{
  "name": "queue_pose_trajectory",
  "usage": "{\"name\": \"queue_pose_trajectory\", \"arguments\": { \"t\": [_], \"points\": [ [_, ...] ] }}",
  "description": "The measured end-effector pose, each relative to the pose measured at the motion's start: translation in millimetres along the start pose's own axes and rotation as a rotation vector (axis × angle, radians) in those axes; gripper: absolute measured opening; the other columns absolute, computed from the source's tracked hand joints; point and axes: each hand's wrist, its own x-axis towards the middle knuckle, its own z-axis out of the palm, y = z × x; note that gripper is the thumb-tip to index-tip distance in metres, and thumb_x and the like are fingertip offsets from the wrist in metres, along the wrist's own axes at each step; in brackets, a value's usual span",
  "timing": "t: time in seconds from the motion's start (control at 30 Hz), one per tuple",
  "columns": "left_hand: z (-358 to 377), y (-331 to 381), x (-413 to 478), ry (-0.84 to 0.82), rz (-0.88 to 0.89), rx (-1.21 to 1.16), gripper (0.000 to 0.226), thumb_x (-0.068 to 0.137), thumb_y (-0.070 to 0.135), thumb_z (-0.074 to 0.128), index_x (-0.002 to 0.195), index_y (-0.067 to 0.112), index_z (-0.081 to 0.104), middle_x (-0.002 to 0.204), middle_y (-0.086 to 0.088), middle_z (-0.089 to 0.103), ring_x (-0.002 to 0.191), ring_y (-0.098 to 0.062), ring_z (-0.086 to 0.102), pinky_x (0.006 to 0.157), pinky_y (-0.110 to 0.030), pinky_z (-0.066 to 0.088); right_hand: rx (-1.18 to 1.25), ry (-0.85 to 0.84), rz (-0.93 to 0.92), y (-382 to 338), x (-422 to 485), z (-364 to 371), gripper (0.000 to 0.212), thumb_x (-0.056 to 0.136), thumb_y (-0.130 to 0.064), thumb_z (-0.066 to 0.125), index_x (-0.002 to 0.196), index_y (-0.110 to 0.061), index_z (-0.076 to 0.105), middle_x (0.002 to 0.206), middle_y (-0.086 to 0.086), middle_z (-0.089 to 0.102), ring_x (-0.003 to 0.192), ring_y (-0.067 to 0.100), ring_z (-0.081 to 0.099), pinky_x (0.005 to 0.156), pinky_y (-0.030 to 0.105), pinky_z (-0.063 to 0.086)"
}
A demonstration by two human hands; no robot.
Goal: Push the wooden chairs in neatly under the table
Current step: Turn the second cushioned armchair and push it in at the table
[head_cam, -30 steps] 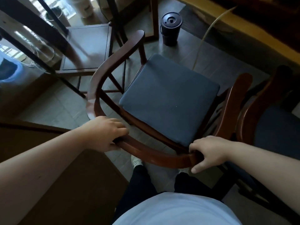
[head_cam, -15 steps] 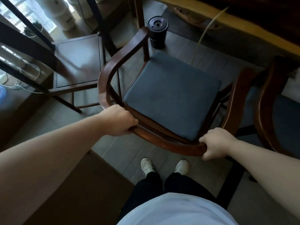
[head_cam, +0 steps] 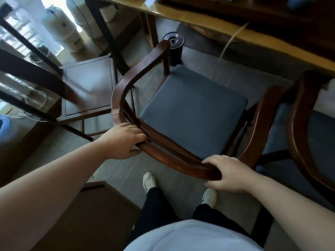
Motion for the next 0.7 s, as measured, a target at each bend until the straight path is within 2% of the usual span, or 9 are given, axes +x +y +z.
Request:
{"name": "queue_pose_trajectory", "arguments": {
  "t": [0.1, 0.13, 0.27, 0.37, 0.47, 0.57, 0.63, 0.7],
  "points": [
    [5, -21, -2, 0.082, 0.042, -0.022, 0.038, 0.071, 0.045, 0.077, 0.1, 0.024, 0.064, 0.093, 0.005, 0.068, 0.091, -0.02, 0.064, 0.086, -0.037, 0.051, 0.302, 0.122, 0.028, -17, -4, 14, 0.063, 0.078, -0.053, 0.075, 0.133, -0.035, 0.051, 0.132, -0.018, 0.051, 0.122, 0.0, 0.046, 0.096, 0.008, 0.032],
    [6, -33, 2, 0.092, 0.057, -0.051, 0.042, 0.068, 0.046, 0.079, 0.1, 0.024, 0.065, 0.091, 0.005, 0.069, 0.088, -0.021, 0.065, 0.082, -0.037, 0.052, 0.338, 0.157, 0.061, -25, -2, 18, 0.063, 0.077, -0.054, 0.075, 0.133, -0.035, 0.051, 0.131, -0.019, 0.051, 0.121, -0.002, 0.046, 0.095, 0.008, 0.032],
    [13, -47, 9, 0.123, 0.135, -0.074, 0.048, 0.059, 0.048, 0.083, 0.098, 0.025, 0.068, 0.087, 0.008, 0.071, 0.08, -0.02, 0.067, 0.069, -0.034, 0.055, 0.289, 0.272, 0.087, -54, 10, 36, 0.067, 0.07, -0.058, 0.075, 0.129, -0.032, 0.056, 0.127, -0.017, 0.055, 0.118, 0.002, 0.05, 0.102, 0.026, 0.039],
    [16, -53, 15, 0.141, 0.26, -0.084, 0.039, 0.067, 0.054, 0.07, 0.094, 0.026, 0.07, 0.081, 0.008, 0.072, 0.072, -0.02, 0.069, 0.058, -0.03, 0.056, 0.196, 0.463, 0.148, -75, 22, 47, 0.049, 0.07, -0.053, 0.073, 0.112, -0.03, 0.067, 0.114, -0.015, 0.067, 0.108, 0.009, 0.06, 0.094, 0.035, 0.044],
    [16, -59, 20, 0.151, 0.339, -0.109, 0.042, 0.077, 0.058, 0.05, 0.086, 0.022, 0.071, 0.071, 0.006, 0.07, 0.062, -0.022, 0.067, 0.045, -0.032, 0.053, 0.144, 0.671, 0.185, -83, 22, 59, 0.035, 0.068, -0.044, 0.08, 0.095, -0.022, 0.073, 0.096, -0.009, 0.074, 0.091, 0.019, 0.068, 0.082, 0.04, 0.052],
    [17, -63, 22, 0.161, 0.416, -0.09, 0.044, 0.081, 0.056, 0.047, 0.076, 0.019, 0.069, 0.06, 0.004, 0.065, 0.052, -0.022, 0.063, 0.039, -0.03, 0.049, 0.103, 0.806, 0.2, -87, 20, 72, 0.037, 0.064, -0.035, 0.089, 0.091, -0.015, 0.072, 0.09, -0.003, 0.073, 0.086, 0.025, 0.067, 0.08, 0.042, 0.053],
    [15, -65, 25, 0.188, 0.444, -0.099, 0.045, 0.082, 0.056, 0.046, 0.074, 0.018, 0.07, 0.057, 0.003, 0.063, 0.049, -0.022, 0.062, 0.037, -0.03, 0.048, 0.094, 0.862, 0.227, -90, 21, 75, 0.037, 0.064, -0.033, 0.087, 0.091, -0.013, 0.072, 0.09, -0.001, 0.071, 0.085, 0.027, 0.065, 0.081, 0.044, 0.052],
    [12, -67, 28, 0.19, 0.462, -0.103, 0.046, 0.082, 0.056, 0.046, 0.074, 0.018, 0.07, 0.057, 0.004, 0.064, 0.05, -0.022, 0.062, 0.038, -0.029, 0.047, 0.09, 0.885, 0.234, -91, 22, 74, 0.035, 0.069, -0.04, 0.077, 0.091, -0.013, 0.072, 0.09, 0.0, 0.071, 0.085, 0.028, 0.064, 0.081, 0.046, 0.052]
  ]
}}
